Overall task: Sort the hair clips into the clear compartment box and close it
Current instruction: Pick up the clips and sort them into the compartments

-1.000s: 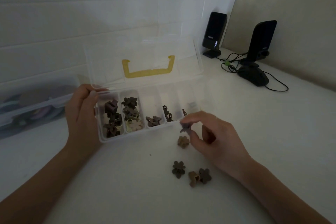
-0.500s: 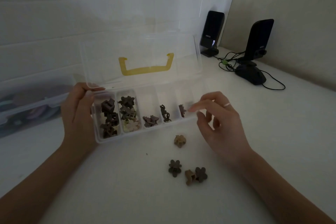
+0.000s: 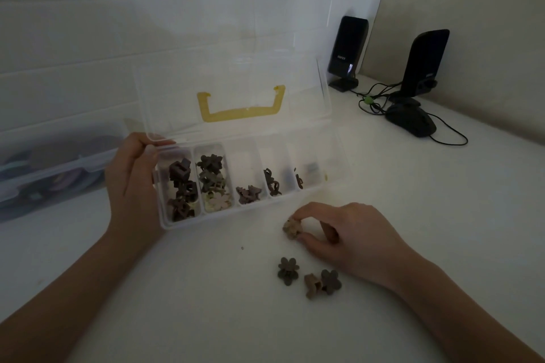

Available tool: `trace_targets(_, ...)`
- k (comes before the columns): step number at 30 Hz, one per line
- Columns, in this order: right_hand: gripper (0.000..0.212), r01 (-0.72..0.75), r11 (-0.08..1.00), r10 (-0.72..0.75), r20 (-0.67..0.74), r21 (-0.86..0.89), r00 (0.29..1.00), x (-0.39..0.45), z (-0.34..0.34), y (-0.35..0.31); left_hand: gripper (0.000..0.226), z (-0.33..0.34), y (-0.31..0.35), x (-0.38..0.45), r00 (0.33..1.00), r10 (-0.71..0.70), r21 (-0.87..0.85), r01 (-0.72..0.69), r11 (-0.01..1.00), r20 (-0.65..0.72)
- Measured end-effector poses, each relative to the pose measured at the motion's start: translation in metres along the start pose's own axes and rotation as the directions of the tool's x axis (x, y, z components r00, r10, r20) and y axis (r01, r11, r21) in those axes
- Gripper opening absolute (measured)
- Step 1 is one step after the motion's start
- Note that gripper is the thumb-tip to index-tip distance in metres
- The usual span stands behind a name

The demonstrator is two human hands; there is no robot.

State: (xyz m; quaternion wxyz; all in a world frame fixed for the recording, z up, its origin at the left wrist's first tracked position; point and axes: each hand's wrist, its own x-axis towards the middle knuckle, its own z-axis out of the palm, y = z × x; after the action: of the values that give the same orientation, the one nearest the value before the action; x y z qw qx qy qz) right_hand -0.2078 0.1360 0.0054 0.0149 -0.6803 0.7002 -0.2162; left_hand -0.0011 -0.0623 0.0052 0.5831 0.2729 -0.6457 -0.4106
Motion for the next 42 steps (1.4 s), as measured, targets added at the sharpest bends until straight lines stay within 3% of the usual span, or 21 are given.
trace_targets(9, 0.013, 0.077, 0.986, -0.038, -0.252, 0.146, 0.967, 0.02, -0.02, -0.034, 0.023, -0.001, 0.0, 0.001, 0.999, 0.035, 0.049, -0.035, 0.998, 0.004)
trace_targets(18, 0.029, 0.116, 0.975, -0.143, -0.141, -0.189, 0.98, 0.107, -0.032, -0.086, 0.036, -0.003, 0.0, 0.003, 1.0, 0.031, 0.046, -0.031, 0.998, 0.003)
trace_targets(21, 0.033, 0.103, 0.986, -0.123, -0.153, -0.133, 0.98, 0.109, -0.026, -0.081, 0.029, -0.002, 0.001, 0.003, 0.999, 0.041, 0.054, -0.041, 0.998, 0.005)
trace_targets(25, 0.019, 0.133, 0.991, -0.132, -0.179, -0.007, 0.975, 0.093, -0.02, -0.069, 0.022, 0.001, 0.001, 0.0, 1.0, 0.014, 0.014, -0.014, 1.0, 0.01)
trace_targets(29, 0.016, 0.167, 0.983, -0.179, -0.227, -0.072, 0.957, 0.089, -0.009, -0.069, 0.02, 0.001, 0.002, 0.0, 0.998, 0.058, 0.06, -0.059, 0.996, 0.021)
trace_targets(34, 0.012, 0.012, 1.0, -0.011, -0.192, 0.005, 0.981, 0.099, -0.008, -0.077, 0.021, 0.005, 0.005, -0.001, 0.998, 0.061, 0.055, -0.062, 0.997, 0.017)
trace_targets(38, 0.01, 0.023, 1.0, -0.026, -0.188, -0.015, 0.982, 0.1, -0.008, -0.083, 0.02, 0.004, 0.005, -0.002, 0.998, 0.057, 0.036, -0.057, 0.998, 0.019)
trace_targets(42, 0.007, 0.082, 0.983, -0.051, -0.189, 0.162, 0.981, 0.076, -0.01, -0.069, 0.019, 0.002, 0.003, 0.0, 0.999, 0.048, 0.028, -0.049, 0.998, 0.012)
